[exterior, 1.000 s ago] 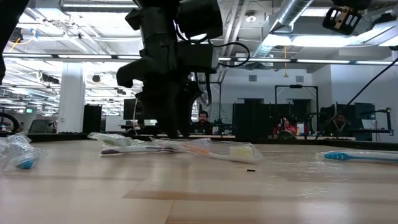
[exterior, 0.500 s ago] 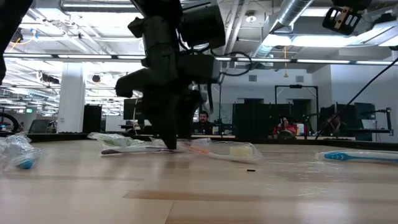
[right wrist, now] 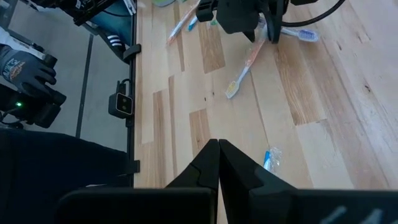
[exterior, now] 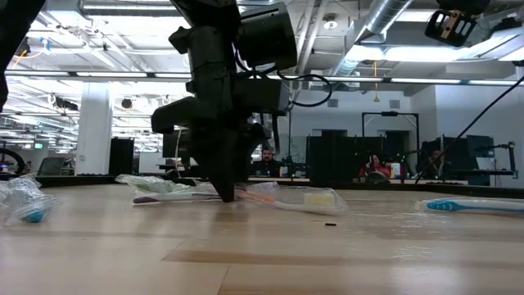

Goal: Pick & Place toothbrushing station
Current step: Put the top orange toothbrush into the black organizer

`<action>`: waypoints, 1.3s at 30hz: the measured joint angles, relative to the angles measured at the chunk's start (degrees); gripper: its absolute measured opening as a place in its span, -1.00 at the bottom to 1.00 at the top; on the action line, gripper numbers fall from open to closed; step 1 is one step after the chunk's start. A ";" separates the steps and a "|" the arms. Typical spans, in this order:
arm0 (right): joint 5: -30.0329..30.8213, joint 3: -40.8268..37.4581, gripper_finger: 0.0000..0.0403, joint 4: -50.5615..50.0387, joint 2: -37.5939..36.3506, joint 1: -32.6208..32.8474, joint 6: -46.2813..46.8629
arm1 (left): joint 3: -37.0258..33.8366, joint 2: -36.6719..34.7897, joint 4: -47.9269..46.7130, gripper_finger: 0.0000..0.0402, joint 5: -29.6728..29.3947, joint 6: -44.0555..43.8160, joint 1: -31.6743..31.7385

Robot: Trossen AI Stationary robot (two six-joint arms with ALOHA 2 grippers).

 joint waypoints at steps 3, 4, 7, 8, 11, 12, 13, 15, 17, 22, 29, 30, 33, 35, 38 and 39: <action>0.00 0.00 -1.00 0.00 0.00 0.00 0.00 | 0.00 0.00 0.00 -0.48 0.00 0.00 0.00; 0.00 0.00 -1.00 0.00 0.00 0.00 0.00 | 0.00 0.00 -0.02 -0.53 0.00 0.00 0.00; 0.00 0.00 -1.00 0.02 0.00 0.00 0.00 | 0.00 0.00 -0.02 -0.65 0.00 -0.02 0.00; 0.00 0.00 -1.00 0.02 0.00 0.00 0.00 | 0.00 -0.01 -0.02 -0.69 0.01 -0.02 -0.05; 0.00 0.00 -1.00 0.02 0.00 0.00 0.00 | -0.01 0.00 0.00 -0.77 0.00 -0.23 -0.11; 0.00 0.00 -1.00 0.02 0.00 0.00 -0.01 | 0.00 0.00 0.04 -0.78 0.02 -0.50 -0.11; 0.00 0.00 -1.00 0.02 0.00 0.00 0.00 | 0.00 -0.02 0.10 -0.78 0.02 -1.10 -0.11; 0.00 0.00 -1.00 0.02 0.00 0.00 0.00 | 0.00 0.00 0.16 -0.76 0.02 -2.30 -0.11; 0.00 0.00 -1.00 0.04 0.00 0.00 0.00 | 0.00 0.00 0.26 -0.71 0.02 -3.49 -0.11; -0.01 0.00 -1.00 0.07 0.00 0.00 0.00 | -0.02 -0.82 0.79 -0.74 0.02 -6.79 -0.11; -0.01 0.00 -1.00 0.09 -0.01 0.00 -0.28 | 0.24 -3.22 2.93 -0.77 -2.15 -10.95 -0.11; -0.02 0.00 -1.00 0.10 -0.02 0.00 -0.33 | 0.63 -3.23 3.30 -0.75 -2.26 -11.66 -0.11; -0.01 -0.02 -1.00 0.11 -0.02 0.00 -0.44 | 1.24 -3.59 3.81 -0.74 -2.84 -14.31 -0.11; -0.02 -0.02 -1.00 0.13 0.00 0.00 -0.62 | 1.95 -3.61 4.87 -0.76 -2.97 -15.79 -0.11; -0.05 -0.02 -1.00 0.17 0.00 0.00 -0.70 | 2.83 -3.82 5.27 -0.79 -3.08 -18.32 -0.11; -0.09 -0.02 -1.00 0.16 0.00 0.00 -0.70 | 3.17 -3.82 6.13 -0.79 -3.24 -19.00 -0.11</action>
